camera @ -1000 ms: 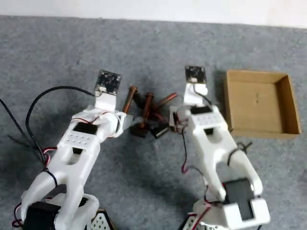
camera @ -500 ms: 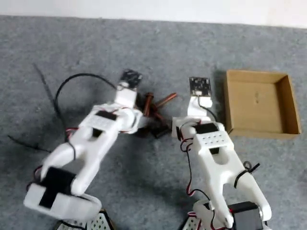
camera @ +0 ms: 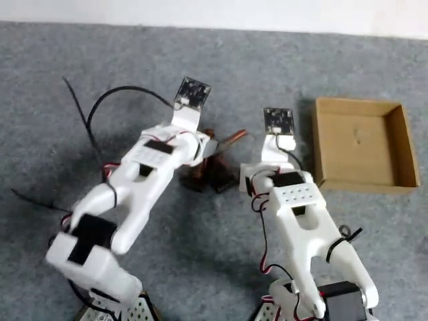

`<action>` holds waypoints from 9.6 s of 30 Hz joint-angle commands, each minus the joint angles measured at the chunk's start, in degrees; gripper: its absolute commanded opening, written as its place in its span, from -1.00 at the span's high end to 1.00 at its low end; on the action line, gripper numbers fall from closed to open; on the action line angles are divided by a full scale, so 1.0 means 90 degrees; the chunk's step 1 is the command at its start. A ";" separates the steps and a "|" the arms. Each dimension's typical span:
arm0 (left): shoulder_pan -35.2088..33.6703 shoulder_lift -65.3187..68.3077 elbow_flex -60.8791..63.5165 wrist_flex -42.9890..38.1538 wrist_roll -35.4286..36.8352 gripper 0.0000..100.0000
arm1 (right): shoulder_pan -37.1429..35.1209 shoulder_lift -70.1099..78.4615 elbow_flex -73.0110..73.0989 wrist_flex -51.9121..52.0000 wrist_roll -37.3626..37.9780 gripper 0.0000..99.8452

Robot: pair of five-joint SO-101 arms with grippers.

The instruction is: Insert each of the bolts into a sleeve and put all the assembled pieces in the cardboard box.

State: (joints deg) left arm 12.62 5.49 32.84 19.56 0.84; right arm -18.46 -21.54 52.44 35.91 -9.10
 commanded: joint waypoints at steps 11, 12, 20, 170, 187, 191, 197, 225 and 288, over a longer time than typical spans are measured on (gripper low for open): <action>0.0044 0.2066 -0.3170 0.2335 0.0000 0.45 | 0.0054 -0.0190 -0.0044 -0.0327 0.0088 0.99; 0.0044 0.2066 -0.3179 0.2471 0.0000 0.45 | 0.0054 -0.0190 -0.0044 -0.0327 0.0088 0.99; 0.0063 0.1802 -0.3033 0.2950 0.0000 0.45 | 0.0054 -0.0190 0.0161 -0.0767 0.0088 0.99; -0.3189 -0.0913 0.0317 0.3487 -0.2481 0.99 | -0.1021 -0.3267 0.4049 -0.5387 0.1768 0.99; -0.3072 0.0757 -0.2222 0.4982 -0.9416 0.99 | -0.1001 -0.3267 0.4059 -0.5387 0.1768 0.99; -0.3062 0.1812 -0.3590 0.5685 -0.9133 0.91 | -0.1001 -0.3267 0.4059 -0.5387 0.1768 0.99; -0.3228 0.2593 -0.5641 0.6574 -0.6154 0.40 | -0.1001 -0.3238 0.4049 -0.5387 0.1768 0.99; -0.2486 0.2632 -0.4869 0.7267 0.6320 0.54 | -0.1001 -0.3267 0.4059 -0.5387 0.1768 0.99; -0.4391 0.3560 -0.5084 0.5949 0.8498 0.55 | -0.1001 -0.3248 0.4068 -0.5387 0.1768 0.99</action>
State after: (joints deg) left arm -22.73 37.58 -12.00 75.03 76.26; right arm -27.16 -49.32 89.36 -10.24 6.29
